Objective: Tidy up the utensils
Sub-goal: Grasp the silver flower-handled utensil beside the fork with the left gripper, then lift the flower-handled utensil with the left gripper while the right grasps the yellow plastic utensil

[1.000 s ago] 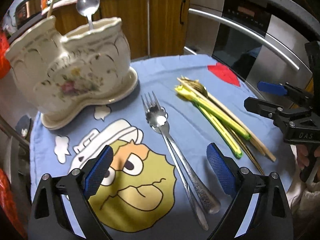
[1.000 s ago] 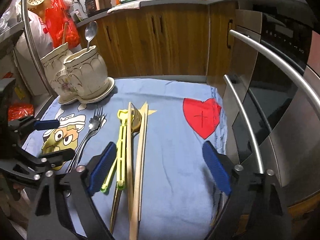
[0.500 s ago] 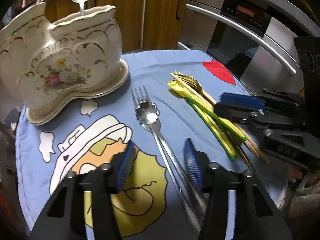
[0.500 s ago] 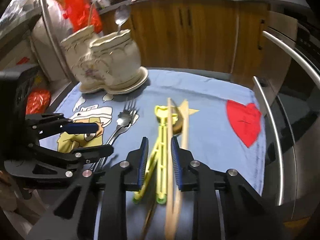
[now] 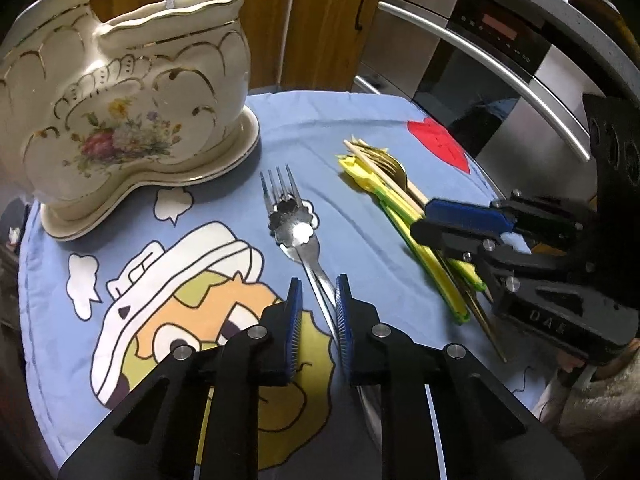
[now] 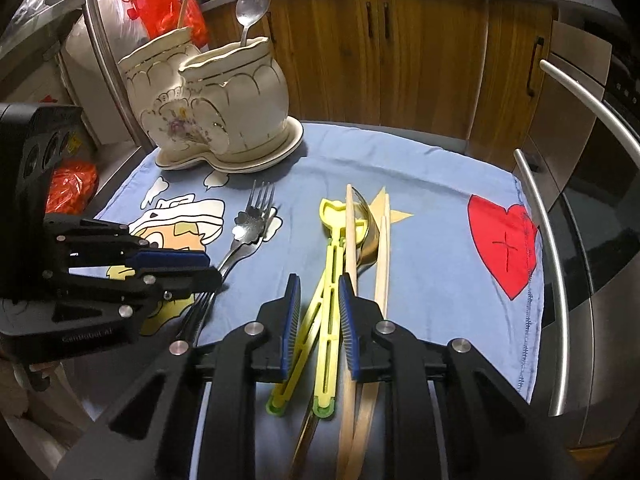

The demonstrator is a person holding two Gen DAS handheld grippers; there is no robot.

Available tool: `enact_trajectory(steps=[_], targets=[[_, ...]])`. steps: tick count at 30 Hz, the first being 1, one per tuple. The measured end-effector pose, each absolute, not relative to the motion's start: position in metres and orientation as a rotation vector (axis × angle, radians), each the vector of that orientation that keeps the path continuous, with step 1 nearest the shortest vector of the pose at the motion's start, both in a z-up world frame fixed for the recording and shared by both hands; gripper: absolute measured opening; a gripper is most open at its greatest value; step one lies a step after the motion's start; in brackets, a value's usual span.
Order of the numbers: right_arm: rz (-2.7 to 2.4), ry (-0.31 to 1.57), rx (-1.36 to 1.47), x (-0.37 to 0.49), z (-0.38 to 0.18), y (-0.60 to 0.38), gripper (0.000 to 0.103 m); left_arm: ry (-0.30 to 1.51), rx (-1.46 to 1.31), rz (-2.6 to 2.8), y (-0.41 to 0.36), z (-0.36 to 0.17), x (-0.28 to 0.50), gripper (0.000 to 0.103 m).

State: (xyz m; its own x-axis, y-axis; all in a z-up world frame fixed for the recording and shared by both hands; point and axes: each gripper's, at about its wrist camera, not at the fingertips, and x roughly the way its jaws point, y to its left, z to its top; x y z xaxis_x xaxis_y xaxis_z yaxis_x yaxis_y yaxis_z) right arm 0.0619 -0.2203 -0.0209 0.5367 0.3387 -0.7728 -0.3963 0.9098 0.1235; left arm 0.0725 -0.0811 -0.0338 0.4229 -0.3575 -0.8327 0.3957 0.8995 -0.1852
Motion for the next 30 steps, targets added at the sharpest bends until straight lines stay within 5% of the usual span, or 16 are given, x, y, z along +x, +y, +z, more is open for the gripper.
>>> enact_trajectory(steps=[26, 30], targets=[[0.412, 0.928, -0.086, 0.076, -0.024, -0.213, 0.020, 1.055, 0.010, -0.468, -0.074, -0.033, 0.075, 0.004], [0.403, 0.936, -0.105, 0.076, -0.027, -0.210, 0.010, 1.053, 0.000, -0.467, -0.067, -0.031, 0.073, 0.004]])
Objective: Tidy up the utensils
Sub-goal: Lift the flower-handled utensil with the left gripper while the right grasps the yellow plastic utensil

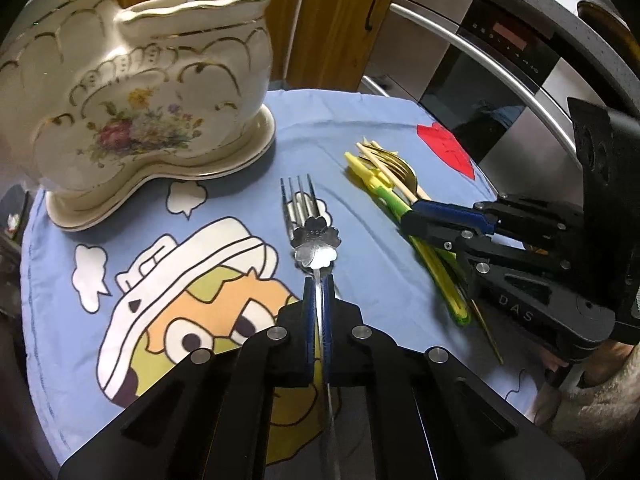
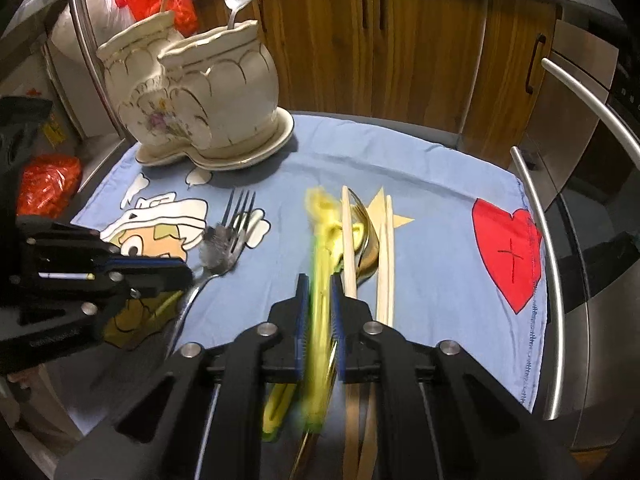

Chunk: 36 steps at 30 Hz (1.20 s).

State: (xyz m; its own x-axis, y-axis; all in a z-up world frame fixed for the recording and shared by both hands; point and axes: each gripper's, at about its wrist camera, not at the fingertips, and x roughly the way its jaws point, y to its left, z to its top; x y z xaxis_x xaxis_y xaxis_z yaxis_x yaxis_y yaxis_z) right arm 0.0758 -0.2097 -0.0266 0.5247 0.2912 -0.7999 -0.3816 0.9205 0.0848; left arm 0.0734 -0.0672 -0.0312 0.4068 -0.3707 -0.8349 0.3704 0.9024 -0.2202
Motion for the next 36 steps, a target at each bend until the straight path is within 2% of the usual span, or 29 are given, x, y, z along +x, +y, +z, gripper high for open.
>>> enact_trajectory(steps=[16, 25, 36], targets=[[0.466, 0.847, -0.002, 0.065, 0.004, -0.211, 0.010, 0.970, -0.022, -0.472, -0.041, -0.002, 0.060, 0.004], [0.470, 0.862, -0.003, 0.062, 0.001, -0.207, 0.010, 1.070, 0.059, -0.443, -0.048, -0.035, 0.063, 0.004], [0.471, 0.861, 0.003, 0.061, 0.003, -0.210, 0.010, 1.075, 0.188, -0.426, -0.064, -0.037, 0.056, 0.008]])
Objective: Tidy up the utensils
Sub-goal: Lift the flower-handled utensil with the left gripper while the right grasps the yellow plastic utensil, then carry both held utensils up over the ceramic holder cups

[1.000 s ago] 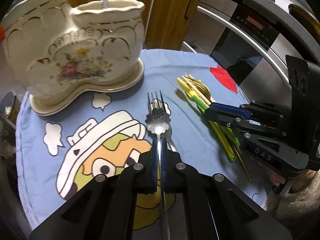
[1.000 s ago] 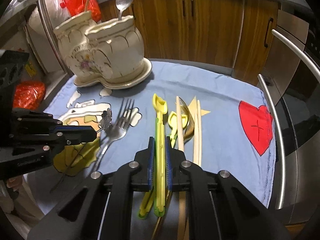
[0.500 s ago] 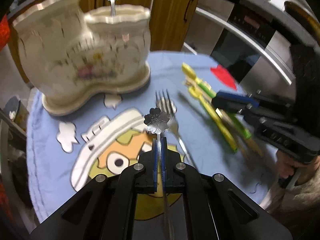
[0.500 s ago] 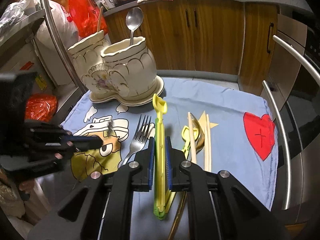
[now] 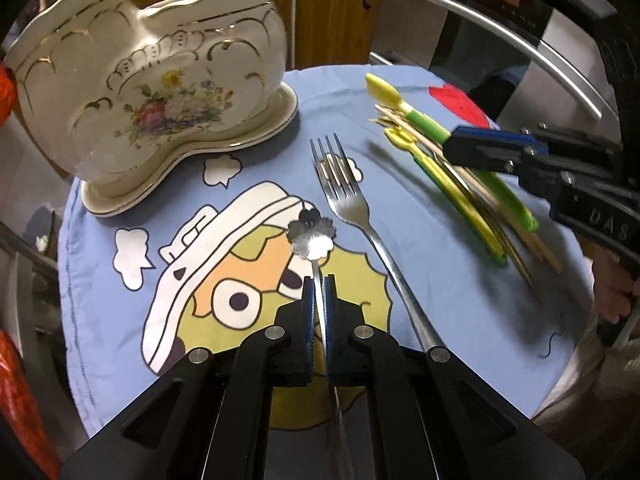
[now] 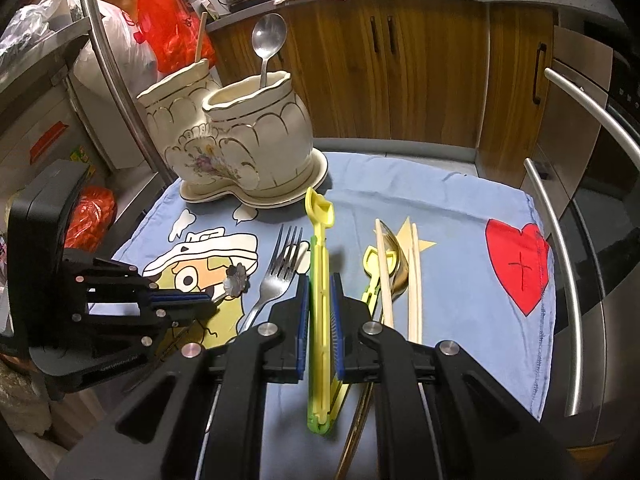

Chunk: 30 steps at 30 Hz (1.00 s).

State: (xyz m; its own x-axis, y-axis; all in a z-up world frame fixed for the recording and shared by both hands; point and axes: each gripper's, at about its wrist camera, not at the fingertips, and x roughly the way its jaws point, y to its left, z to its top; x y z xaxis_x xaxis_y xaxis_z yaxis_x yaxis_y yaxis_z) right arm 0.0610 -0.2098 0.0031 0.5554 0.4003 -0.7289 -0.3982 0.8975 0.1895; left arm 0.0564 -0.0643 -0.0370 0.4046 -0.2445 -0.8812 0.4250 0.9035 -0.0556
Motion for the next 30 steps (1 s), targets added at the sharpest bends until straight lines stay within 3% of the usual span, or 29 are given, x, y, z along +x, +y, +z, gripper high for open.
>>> enact_trajectory(steps=[5, 10, 13, 18, 30], targets=[[0.475, 0.864, 0.002, 0.061, 0.001, -0.208, 0.010, 1.076, 0.243, -0.432, -0.076, -0.039, 0.055, 0.017], [0.473, 0.864, 0.002, 0.060, 0.002, -0.207, 0.010, 1.066, 0.263, -0.435, -0.080, -0.040, 0.055, 0.017], [0.472, 0.863, 0.003, 0.060, 0.002, -0.207, 0.010, 1.051, 0.280, -0.431, -0.081, -0.041, 0.055, 0.016], [0.475, 0.856, 0.012, 0.060, 0.003, -0.203, 0.010, 1.020, 0.280, -0.424, -0.079, -0.042, 0.059, 0.004], [0.494, 0.772, 0.052, 0.067, 0.030, -0.203, 0.010, 0.853, 0.068, -0.478, -0.037, 0.001, 0.058, 0.003]])
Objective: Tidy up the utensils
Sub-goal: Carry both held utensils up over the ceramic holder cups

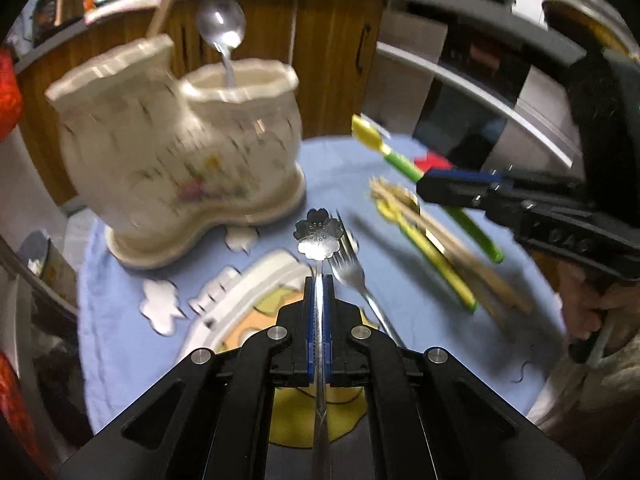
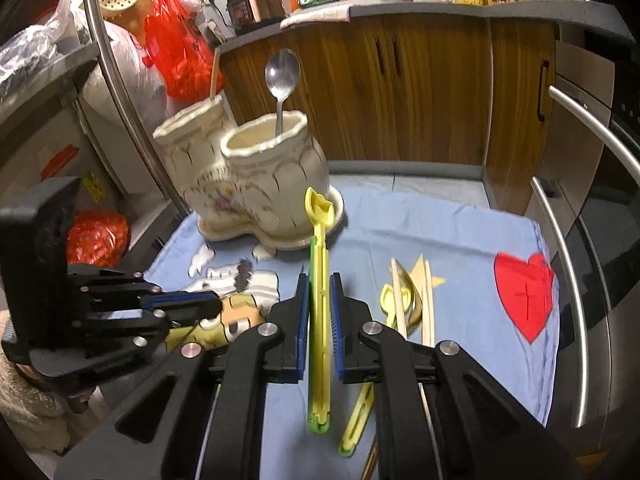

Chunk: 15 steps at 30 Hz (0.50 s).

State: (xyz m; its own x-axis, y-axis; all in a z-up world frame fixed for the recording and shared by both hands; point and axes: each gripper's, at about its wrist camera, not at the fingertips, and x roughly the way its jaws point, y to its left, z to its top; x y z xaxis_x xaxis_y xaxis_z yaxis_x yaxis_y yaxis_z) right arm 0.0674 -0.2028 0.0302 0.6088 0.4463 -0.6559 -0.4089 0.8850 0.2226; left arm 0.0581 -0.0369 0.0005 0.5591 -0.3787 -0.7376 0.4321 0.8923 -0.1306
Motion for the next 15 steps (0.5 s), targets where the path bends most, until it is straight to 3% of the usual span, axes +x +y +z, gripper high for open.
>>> enact_trajectory(steps=[15], targets=[[0.588, 0.569, 0.153, 0.103, 0.092, -0.176, 0.010, 0.542, -0.043, -0.438, 0.027, 0.109, 0.055, 0.003]])
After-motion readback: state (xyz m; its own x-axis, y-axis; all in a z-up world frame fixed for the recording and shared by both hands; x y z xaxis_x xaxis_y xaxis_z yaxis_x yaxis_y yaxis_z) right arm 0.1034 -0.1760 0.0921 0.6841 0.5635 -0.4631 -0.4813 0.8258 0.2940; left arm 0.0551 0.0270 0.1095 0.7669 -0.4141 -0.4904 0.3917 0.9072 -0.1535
